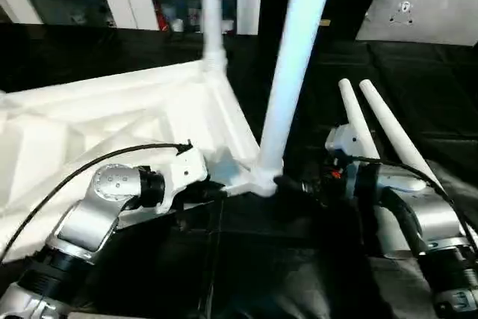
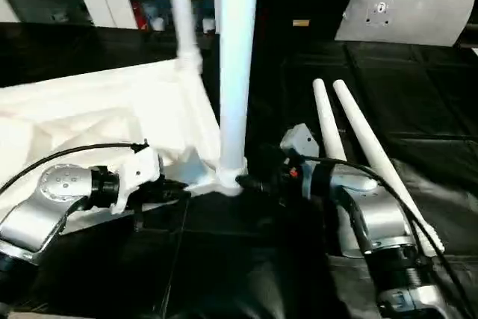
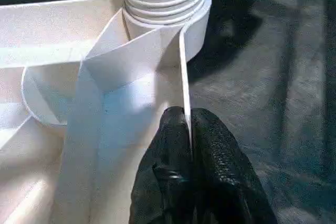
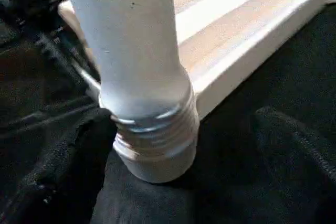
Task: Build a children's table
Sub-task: Rotate leg to tighten
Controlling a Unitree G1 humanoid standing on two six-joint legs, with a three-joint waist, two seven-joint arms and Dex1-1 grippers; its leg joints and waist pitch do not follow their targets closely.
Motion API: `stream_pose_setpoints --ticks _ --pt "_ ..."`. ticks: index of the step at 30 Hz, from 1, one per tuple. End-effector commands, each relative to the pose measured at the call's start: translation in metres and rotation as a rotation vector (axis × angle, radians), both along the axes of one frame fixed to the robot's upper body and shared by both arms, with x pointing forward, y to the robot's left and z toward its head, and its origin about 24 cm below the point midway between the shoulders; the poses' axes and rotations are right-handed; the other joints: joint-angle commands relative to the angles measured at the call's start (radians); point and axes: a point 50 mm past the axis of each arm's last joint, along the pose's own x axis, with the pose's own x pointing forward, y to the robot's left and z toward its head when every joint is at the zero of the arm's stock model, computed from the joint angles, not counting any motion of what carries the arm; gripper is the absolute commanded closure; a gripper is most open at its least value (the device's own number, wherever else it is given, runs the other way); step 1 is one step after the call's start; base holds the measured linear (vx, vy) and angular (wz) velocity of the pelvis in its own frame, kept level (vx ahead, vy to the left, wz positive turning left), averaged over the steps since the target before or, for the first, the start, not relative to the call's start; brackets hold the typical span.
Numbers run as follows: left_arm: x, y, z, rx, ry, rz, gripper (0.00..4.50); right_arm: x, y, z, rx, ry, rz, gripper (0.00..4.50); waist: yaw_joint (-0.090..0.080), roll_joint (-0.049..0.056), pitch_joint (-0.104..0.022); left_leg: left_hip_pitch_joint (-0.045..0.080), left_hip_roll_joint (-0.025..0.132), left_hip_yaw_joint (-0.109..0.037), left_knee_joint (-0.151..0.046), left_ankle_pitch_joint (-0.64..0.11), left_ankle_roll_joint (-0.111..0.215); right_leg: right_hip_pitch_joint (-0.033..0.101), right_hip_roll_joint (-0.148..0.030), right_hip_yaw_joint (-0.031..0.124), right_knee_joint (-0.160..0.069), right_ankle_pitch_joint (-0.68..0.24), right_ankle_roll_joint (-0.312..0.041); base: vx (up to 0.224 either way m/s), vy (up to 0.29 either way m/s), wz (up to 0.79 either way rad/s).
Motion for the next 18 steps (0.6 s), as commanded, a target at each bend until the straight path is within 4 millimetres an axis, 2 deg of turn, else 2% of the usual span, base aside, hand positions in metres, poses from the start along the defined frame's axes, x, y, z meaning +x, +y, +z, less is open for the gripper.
stream_pose_setpoints --ticks 1,4,10,15,18 --pt "-0.0046 -0.0109 0.0048 0.003 -0.005 -0.141 4.50 -0.0033 0.0088 0.0086 0.006 0.002 0.118 0.05 -0.003 0.001 -0.084 0.000 0.052 -0.010 -0.056 0.050 0.165 0.067 -0.076 0.052 -0.054 0.071 -0.315 0.000 0.000 0.00" --pt "-0.0049 -0.0115 0.0052 0.003 -0.006 -0.158 4.50 -0.0045 0.0107 0.0085 0.011 0.018 0.142 0.21 0.001 0.001 -0.086 0.000 0.054 -0.009 -0.055 0.062 0.165 0.065 -0.076 0.051 -0.050 0.093 -0.317 0.000 0.000 0.00" --pt "-0.0077 -0.0150 0.0061 -0.002 0.007 -0.215 4.50 -0.0018 0.0167 0.0086 0.007 0.034 0.186 0.78 -0.001 -0.004 -0.086 -0.003 0.051 -0.010 -0.056 0.052 0.147 0.068 -0.076 0.051 -0.052 0.067 -0.311 0.000 0.000 0.00" --pt "-0.0075 -0.0150 0.0052 -0.002 0.006 -0.218 4.50 -0.0022 0.0184 0.0094 0.009 0.054 0.223 1.26 0.000 -0.005 -0.090 -0.003 0.051 -0.009 -0.053 0.081 0.160 0.067 -0.075 0.051 -0.047 0.105 -0.312 0.000 0.000 0.00" --pt "-0.0073 -0.0139 0.0045 -0.002 0.007 -0.213 4.50 -0.0031 0.0188 0.0083 0.007 0.071 0.236 1.43 0.000 -0.006 -0.089 -0.003 0.051 -0.009 -0.054 0.077 0.161 0.067 -0.075 0.050 -0.048 0.091 -0.310 0.000 0.000 0.00"
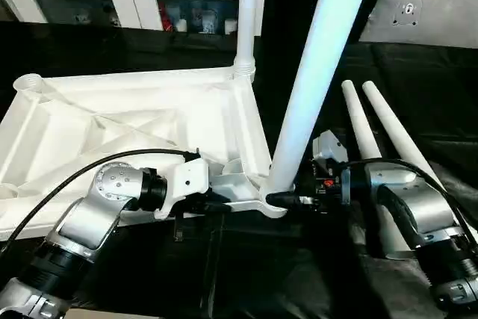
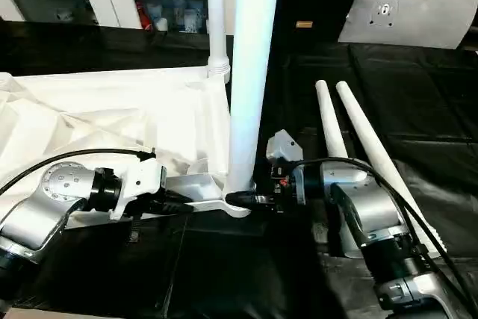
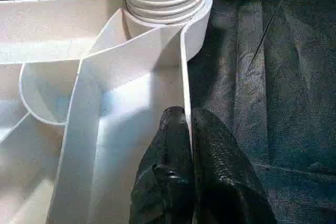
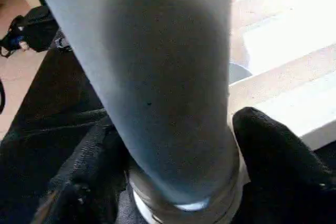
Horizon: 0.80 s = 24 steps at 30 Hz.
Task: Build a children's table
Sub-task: Rotate leg to tighten
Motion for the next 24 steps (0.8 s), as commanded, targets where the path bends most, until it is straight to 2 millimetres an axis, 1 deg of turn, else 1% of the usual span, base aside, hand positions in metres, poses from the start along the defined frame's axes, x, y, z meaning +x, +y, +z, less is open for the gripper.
stream_pose_setpoints --ticks 1,2,3,6,9,10,11,12,13,14,15,16,17,18,20,21,24 --pt "-0.003 -0.008 0.005 -0.009 -0.018 -0.085 4.50 0.001 0.000 0.002 0.002 0.013 0.013 1.52 -0.005 -0.004 -0.087 -0.002 0.051 -0.009 -0.056 0.071 0.158 0.066 -0.074 0.050 -0.051 0.078 -0.307 0.000 0.000 0.00" --pt "-0.004 -0.007 0.004 -0.010 -0.016 -0.082 4.50 0.000 0.000 0.001 0.002 0.019 0.017 1.69 -0.004 -0.004 -0.088 -0.002 0.051 -0.009 -0.056 0.066 0.155 0.067 -0.075 0.051 -0.051 0.071 -0.305 0.000 0.000 0.00" --pt "-0.004 -0.007 0.004 -0.010 -0.015 -0.080 4.50 0.000 0.000 0.000 0.001 0.021 0.017 1.76 -0.004 -0.007 -0.088 -0.002 0.051 -0.009 -0.056 0.068 0.154 0.068 -0.075 0.051 -0.051 0.072 -0.305 0.000 0.000 0.00" --pt "-0.004 -0.007 0.003 -0.020 -0.012 -0.069 4.50 -0.001 0.001 -0.002 0.000 0.039 0.018 1.85 -0.005 -0.004 -0.088 -0.003 0.050 -0.009 -0.056 0.071 0.152 0.067 -0.075 0.051 -0.051 0.074 -0.303 0.000 0.000 0.00" --pt "-0.003 -0.008 0.004 -0.048 -0.008 -0.042 4.50 -0.003 0.003 -0.005 0.013 0.066 0.007 1.88 -0.005 -0.005 -0.089 -0.003 0.050 -0.009 -0.055 0.078 0.153 0.068 -0.074 0.051 -0.049 0.086 -0.305 0.000 0.000 0.00" --pt "-0.002 -0.009 0.005 -0.071 -0.006 -0.007 4.50 -0.004 0.006 -0.006 0.022 0.071 -0.005 1.88 -0.004 -0.004 -0.089 -0.003 0.050 -0.010 -0.055 0.082 0.154 0.068 -0.074 0.051 -0.049 0.089 -0.306 0.000 0.000 0.00" --pt "0.001 -0.013 0.008 -0.115 -0.002 0.064 4.50 -0.006 0.014 -0.010 0.047 0.089 -0.047 1.89 -0.007 -0.003 -0.088 -0.003 0.051 -0.008 -0.055 0.079 0.150 0.066 -0.075 0.052 -0.049 0.093 -0.311 0.000 0.000 0.00" --pt "0.002 -0.014 0.008 -0.123 -0.002 0.076 4.50 -0.006 0.015 -0.010 0.051 0.093 -0.057 1.89 -0.004 -0.002 -0.087 -0.003 0.052 -0.009 -0.056 0.075 0.148 0.066 -0.075 0.051 -0.051 0.085 -0.309 0.000 0.000 0.00" --pt "0.004 -0.016 0.010 -0.141 -0.001 0.112 4.50 -0.005 0.020 -0.012 0.062 0.094 -0.093 1.89 -0.006 0.000 -0.083 -0.004 0.051 -0.010 -0.059 0.055 0.137 0.065 -0.076 0.051 -0.055 0.053 -0.307 0.000 0.000 0.00" --pt "0.007 -0.020 0.011 -0.159 -0.004 0.159 4.50 -0.003 0.028 -0.015 0.069 0.099 -0.146 1.89 -0.010 -0.004 -0.080 -0.002 0.051 -0.009 -0.062 0.025 0.118 0.065 -0.076 0.051 -0.062 -0.002 -0.298 0.000 0.000 0.00" --pt "0.009 -0.022 0.012 -0.167 -0.006 0.197 4.50 -0.002 0.033 -0.018 0.070 0.104 -0.181 1.89 -0.009 -0.002 -0.078 -0.001 0.050 -0.010 -0.063 0.008 0.106 0.064 -0.075 0.050 -0.067 -0.039 -0.292 0.000 0.000 0.00" --pt "0.012 -0.025 0.013 -0.176 -0.014 0.247 4.50 -0.001 0.039 -0.021 0.071 0.114 -0.226 1.90 -0.013 -0.004 -0.078 -0.002 0.049 -0.009 -0.065 -0.002 0.092 0.066 -0.076 0.051 -0.069 -0.065 -0.284 0.000 0.000 0.00" --pt "0.015 -0.029 0.014 -0.184 -0.025 0.297 4.50 0.000 0.046 -0.024 0.071 0.126 -0.274 1.90 -0.020 -0.004 -0.077 -0.002 0.047 -0.011 -0.067 -0.019 0.060 0.067 -0.075 0.052 -0.074 -0.112 -0.265 0.000 0.000 0.00" --pt "0.019 -0.034 0.015 -0.197 -0.039 0.351 4.50 0.003 0.054 -0.028 0.077 0.139 -0.335 1.90 -0.029 -0.005 -0.075 -0.004 0.047 -0.012 -0.068 -0.024 0.052 0.065 -0.074 0.053 -0.075 -0.122 -0.258 0.000 0.000 0.00" --pt "0.025 -0.040 0.016 -0.208 -0.061 0.425 4.50 0.007 0.065 -0.031 0.096 0.156 -0.414 1.90 -0.036 -0.008 -0.073 -0.003 0.045 -0.011 -0.069 -0.039 0.044 0.063 -0.073 0.053 -0.081 -0.147 -0.249 0.000 0.000 0.00" --pt "0.028 -0.045 0.017 -0.211 -0.073 0.472 4.50 0.010 0.072 -0.032 0.097 0.156 -0.463 1.90 -0.041 -0.007 -0.072 -0.002 0.042 -0.011 -0.069 -0.061 0.036 0.061 -0.073 0.054 -0.088 -0.198 -0.232 0.000 0.000 0.00" --pt "0.035 -0.057 0.019 -0.223 -0.103 0.592 4.50 0.017 0.089 -0.033 0.104 0.165 -0.590 1.90 -0.046 -0.006 -0.071 -0.003 0.041 -0.012 -0.070 -0.068 0.032 0.059 -0.072 0.053 -0.092 -0.226 -0.215 0.000 0.000 0.00"
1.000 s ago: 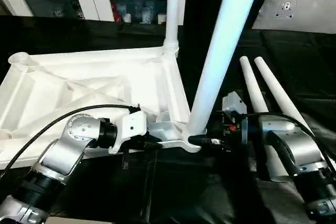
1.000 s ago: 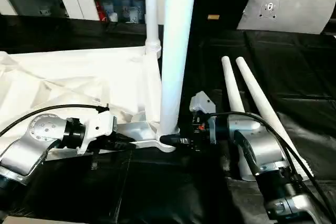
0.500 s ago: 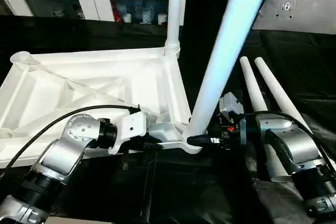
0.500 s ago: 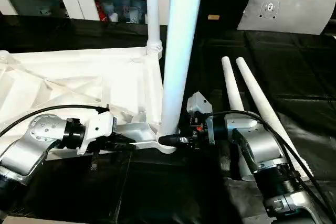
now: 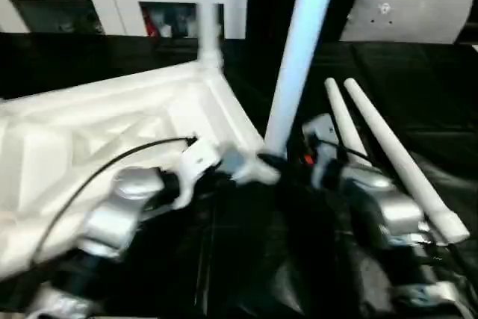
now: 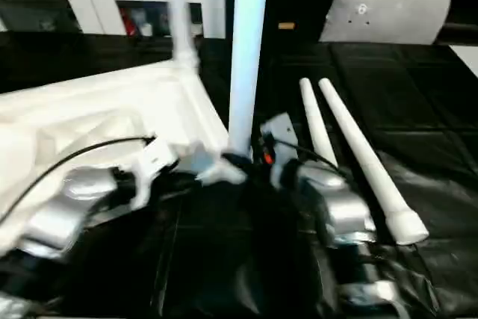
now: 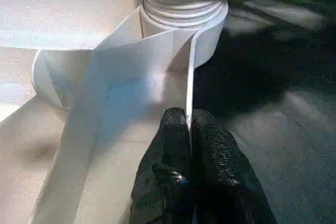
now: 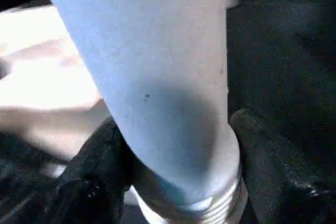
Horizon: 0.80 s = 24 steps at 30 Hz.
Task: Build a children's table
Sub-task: Rotate leg to tighten
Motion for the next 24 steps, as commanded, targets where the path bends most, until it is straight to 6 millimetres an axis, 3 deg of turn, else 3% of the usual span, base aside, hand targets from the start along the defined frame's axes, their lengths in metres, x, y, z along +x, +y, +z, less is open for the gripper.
stream_pose_setpoints --ticks 1,5,7,9,12,13,14,19,20,24 --pt "0.014 -0.026 0.029 -0.087 -0.141 0.107 4.50 -0.014 0.053 -0.022 0.031 0.122 0.103 1.90 0.002 -0.004 -0.066 -0.008 0.041 -0.013 -0.069 -0.077 0.040 0.053 -0.073 0.051 -0.092 -0.237 -0.214 0.000 0.000 0.00" --pt "0.017 -0.037 0.033 -0.097 -0.163 0.141 4.50 -0.009 0.062 -0.020 0.031 0.096 0.054 1.90 0.004 -0.004 -0.071 -0.011 0.038 -0.014 -0.067 -0.069 0.057 0.055 -0.072 0.051 -0.092 -0.208 -0.210 0.000 0.000 0.00" --pt "0.017 -0.039 0.034 -0.080 -0.177 0.115 4.50 -0.008 0.059 -0.019 0.060 0.100 0.024 1.21 0.006 -0.003 -0.074 -0.013 0.038 -0.013 -0.067 -0.044 0.074 0.057 -0.071 0.051 -0.086 -0.150 -0.215 0.000 0.000 0.00" --pt "0.017 -0.039 0.034 -0.080 -0.177 0.115 4.50 -0.008 0.059 -0.019 0.060 0.100 0.024 1.18 0.006 -0.002 -0.074 -0.013 0.039 -0.013 -0.067 -0.032 0.085 0.057 -0.070 0.050 -0.083 -0.109 -0.229 0.000 0.000 0.00" --pt "0.017 -0.034 0.032 -0.042 -0.188 0.075 4.50 -0.007 0.044 -0.021 0.084 0.109 -0.017 0.92 0.004 -0.002 -0.073 -0.014 0.040 -0.014 -0.069 -0.044 0.092 0.059 -0.073 0.049 -0.085 -0.114 -0.232 0.000 0.000 0.00" --pt "0.017 -0.032 0.031 -0.039 -0.187 0.069 4.50 -0.007 0.041 -0.021 0.089 0.106 -0.021 0.79 0.006 0.005 -0.072 -0.013 0.040 -0.014 -0.069 -0.048 0.091 0.058 -0.073 0.049 -0.086 -0.118 -0.232 0.000 0.000 0.00" --pt "0.016 -0.029 0.030 -0.030 -0.180 0.057 4.50 -0.006 0.033 -0.021 0.097 0.095 -0.028 0.72 0.003 0.001 -0.072 -0.013 0.041 -0.014 -0.070 -0.062 0.091 0.058 -0.072 0.049 -0.087 -0.122 -0.232 0.000 0.000 0.00" --pt "0.015 -0.021 0.027 -0.013 -0.164 0.032 4.50 -0.006 0.016 -0.018 0.105 0.055 -0.025 0.29 0.004 0.002 -0.071 -0.012 0.041 -0.013 -0.070 -0.075 0.086 0.058 -0.073 0.050 -0.090 -0.147 -0.233 0.000 0.000 0.00" --pt "0.014 -0.017 0.026 -0.006 -0.160 0.009 4.50 -0.007 0.008 -0.015 0.095 0.025 0.000 0.26 0.004 0.006 -0.071 -0.013 0.041 -0.015 -0.071 -0.067 0.088 0.058 -0.072 0.048 -0.089 -0.135 -0.235 0.000 0.000 0.00" --pt "0.009 -0.002 0.020 0.039 -0.146 -0.120 4.50 -0.010 -0.025 -0.002 0.020 -0.087 0.137 0.07 0.008 0.005 -0.076 -0.016 0.040 -0.014 -0.066 -0.026 0.123 0.064 -0.071 0.049 -0.081 -0.044 -0.249 0.000 0.000 0.00"
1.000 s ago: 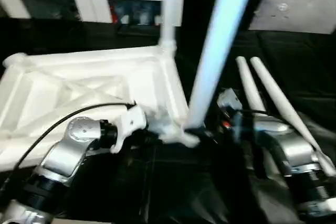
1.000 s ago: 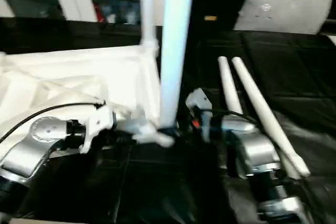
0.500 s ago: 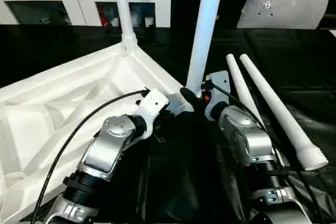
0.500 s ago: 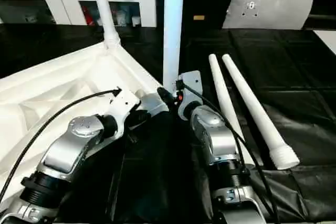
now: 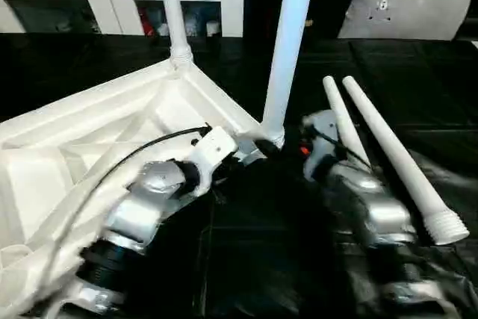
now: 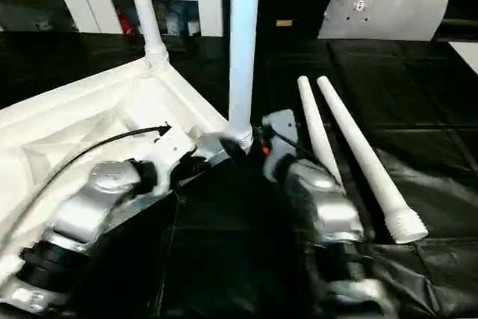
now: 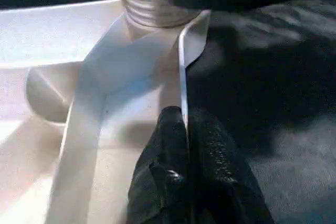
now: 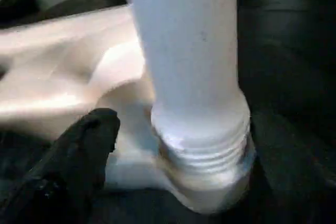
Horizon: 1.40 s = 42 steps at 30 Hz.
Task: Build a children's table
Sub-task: Rotate leg to tighten
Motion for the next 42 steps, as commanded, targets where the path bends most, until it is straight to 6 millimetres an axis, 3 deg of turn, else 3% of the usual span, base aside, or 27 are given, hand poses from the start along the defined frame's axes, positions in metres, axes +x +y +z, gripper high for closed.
stream_pose_setpoints --ticks 1,4,6,8,12,21,22,25,27,31,32,42 --pt "0.002 -0.005 0.015 -0.025 -0.072 -0.086 4.50 -0.003 0.001 0.004 0.007 -0.028 0.073 0.07 0.006 0.002 -0.080 -0.008 0.041 -0.012 -0.056 -0.007 0.130 0.068 -0.072 0.051 -0.067 -0.004 -0.264 0.000 0.000 0.00" --pt "0.000 0.002 0.012 -0.008 -0.056 -0.130 4.50 -0.005 -0.010 0.008 -0.050 -0.061 0.154 0.07 0.007 0.003 -0.083 -0.008 0.044 -0.012 -0.052 0.032 0.159 0.065 -0.072 0.048 -0.059 0.063 -0.287 0.000 0.000 0.00" --pt "-0.003 0.007 0.012 0.006 -0.042 -0.210 4.50 -0.006 -0.020 0.012 -0.105 -0.075 0.237 0.07 0.012 0.002 -0.086 -0.011 0.043 -0.012 -0.047 0.055 0.184 0.067 -0.073 0.047 -0.053 0.098 -0.301 0.000 0.000 0.00" --pt "-0.006 0.011 0.012 0.020 -0.030 -0.282 4.50 -0.007 -0.026 0.016 -0.141 -0.084 0.294 0.07 0.021 0.003 -0.084 -0.008 0.044 -0.011 -0.047 0.057 0.202 0.061 -0.072 0.047 -0.050 0.117 -0.313 0.000 0.000 0.00" --pt "-0.015 0.017 0.011 0.042 0.036 -0.439 4.50 -0.010 -0.029 0.022 -0.220 -0.104 0.463 0.07 0.027 0.006 -0.076 -0.003 0.050 -0.010 -0.054 -0.020 0.170 0.058 -0.074 0.047 -0.059 0.001 -0.307 0.000 0.000 0.00" --pt "-0.020 0.019 0.011 0.058 0.059 -0.533 4.50 -0.015 -0.027 0.020 -0.228 -0.058 0.629 0.07 0.040 0.001 -0.077 -0.003 0.052 -0.008 -0.055 -0.029 0.143 0.059 -0.075 0.049 -0.058 -0.004 -0.304 0.000 0.000 0.00" --pt "-0.020 0.020 0.011 0.059 0.057 -0.540 4.50 -0.015 -0.027 0.020 -0.229 -0.055 0.647 0.33 0.042 0.001 -0.076 -0.004 0.051 -0.008 -0.056 -0.031 0.141 0.059 -0.075 0.049 -0.059 -0.011 -0.300 0.000 0.000 0.00" --pt "-0.020 0.021 0.012 0.059 0.060 -0.555 4.50 -0.016 -0.028 0.020 -0.235 -0.040 0.688 0.41 0.041 -0.002 -0.078 -0.005 0.051 -0.008 -0.055 -0.022 0.142 0.060 -0.075 0.049 -0.058 -0.012 -0.295 0.000 0.000 0.00" --pt "-0.021 0.021 0.011 0.059 0.064 -0.562 4.50 -0.017 -0.029 0.019 -0.238 -0.032 0.699 0.80 0.042 -0.001 -0.078 -0.005 0.052 -0.008 -0.055 -0.018 0.145 0.059 -0.075 0.049 -0.058 -0.011 -0.295 0.000 0.000 0.00" --pt "-0.021 0.020 0.011 0.056 0.064 -0.567 4.50 -0.016 -0.029 0.019 -0.233 -0.025 0.705 0.95 0.043 -0.002 -0.079 -0.007 0.051 -0.008 -0.053 -0.010 0.149 0.060 -0.074 0.048 -0.058 -0.006 -0.296 0.000 0.000 0.00" --pt "-0.021 0.020 0.011 0.054 0.066 -0.570 4.50 -0.017 -0.028 0.018 -0.227 -0.018 0.712 1.24 0.042 -0.002 -0.079 -0.005 0.051 -0.008 -0.054 -0.012 0.148 0.058 -0.073 0.048 -0.059 -0.013 -0.293 0.000 0.000 0.00" --pt "-0.022 0.020 0.010 0.049 0.065 -0.571 4.50 -0.020 -0.026 0.016 -0.211 -0.010 0.733 1.73 0.044 -0.003 -0.085 -0.006 0.050 -0.007 -0.051 0.006 0.154 0.060 -0.073 0.047 -0.055 0.009 -0.296 0.000 0.000 0.00"
